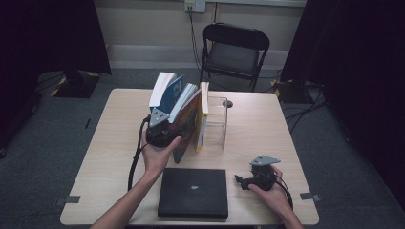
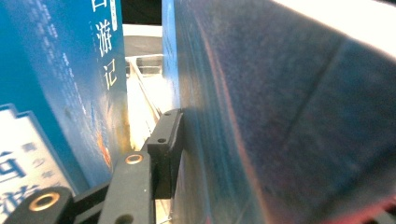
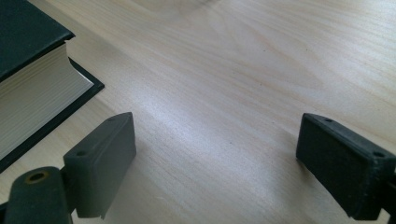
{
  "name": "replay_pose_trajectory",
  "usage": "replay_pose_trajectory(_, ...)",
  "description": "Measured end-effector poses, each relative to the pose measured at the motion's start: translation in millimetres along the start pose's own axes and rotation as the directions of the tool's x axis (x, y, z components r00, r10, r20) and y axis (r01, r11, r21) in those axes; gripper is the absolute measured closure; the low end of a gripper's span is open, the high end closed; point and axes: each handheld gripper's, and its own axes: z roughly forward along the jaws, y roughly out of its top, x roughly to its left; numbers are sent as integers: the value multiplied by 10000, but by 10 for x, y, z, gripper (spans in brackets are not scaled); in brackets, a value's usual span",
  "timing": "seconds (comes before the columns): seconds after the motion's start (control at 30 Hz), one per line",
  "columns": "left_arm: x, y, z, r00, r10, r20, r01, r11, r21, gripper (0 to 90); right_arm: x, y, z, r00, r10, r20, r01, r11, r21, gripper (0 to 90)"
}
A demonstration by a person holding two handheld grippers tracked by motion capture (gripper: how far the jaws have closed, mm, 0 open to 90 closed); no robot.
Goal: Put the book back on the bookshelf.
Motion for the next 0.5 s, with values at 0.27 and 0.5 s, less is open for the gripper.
replay_pose_trajectory(0.27, 12, 77, -82, 9999, 74, 138, -75, 9999, 79, 546, 4, -1, 4, 10000, -12, -25, 12, 10000, -45, 118)
replay_pose_trajectory(0.5, 42, 111, -173, 9986, 408, 345, -414, 9990, 145, 600, 4, -2, 4, 10000, -17, -27, 17, 10000, -54, 118)
